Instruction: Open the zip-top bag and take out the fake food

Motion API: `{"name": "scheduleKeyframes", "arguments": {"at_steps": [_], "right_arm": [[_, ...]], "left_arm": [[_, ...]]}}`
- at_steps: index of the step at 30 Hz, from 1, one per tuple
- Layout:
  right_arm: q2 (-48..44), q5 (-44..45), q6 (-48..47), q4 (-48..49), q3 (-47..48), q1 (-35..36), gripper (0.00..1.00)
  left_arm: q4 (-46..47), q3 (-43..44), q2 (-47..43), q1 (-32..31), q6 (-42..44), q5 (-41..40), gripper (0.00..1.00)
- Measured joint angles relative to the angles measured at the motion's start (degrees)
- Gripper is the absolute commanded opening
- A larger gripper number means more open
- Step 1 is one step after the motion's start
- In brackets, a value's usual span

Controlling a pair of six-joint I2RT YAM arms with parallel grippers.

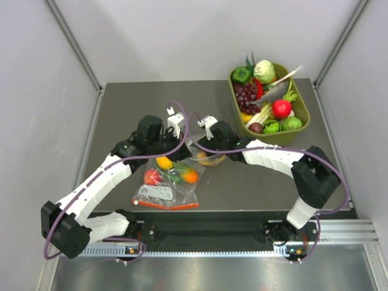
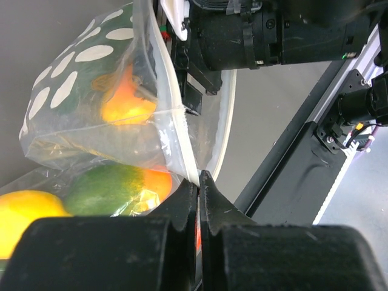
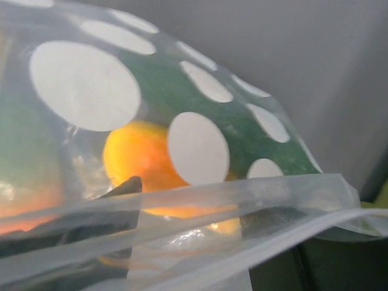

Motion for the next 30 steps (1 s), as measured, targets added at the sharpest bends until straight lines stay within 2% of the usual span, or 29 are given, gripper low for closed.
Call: {"name": "scheduleKeyframes", "arguments": {"at_steps": [6,12,20,27,30], "right_arm": [[2.05,-11.74,-3.78,-4.96,3.67,-0.66,0.64],[2.08,-18.51,-7.32,-7.10,3.65,-0.70,0.66],[2.71,-21.94,-9.01,-3.76,1.88,-0.85,0.72],[5.84,-21.40,-7.67,0.63,-0.07,-0.11,0.73],[5.88,-20.11,-6.56,2.71,-1.44,0.35,0.62]], "left_arm": [[-0.02,0.00,-0.31,0.15,-0.02,0.00,0.00],[-0.02,0.00,-0.37,0.17,-0.02,0.17,0.00],[-0.09,0.00,-0.37,0.17,0.00,0.44,0.00],[-1.38,0.00,-0.33,0.17,-0.02,0.20,0.00],[-1.95,0.00,-0.31,0.17,0.00,0.13,0.00]]}}
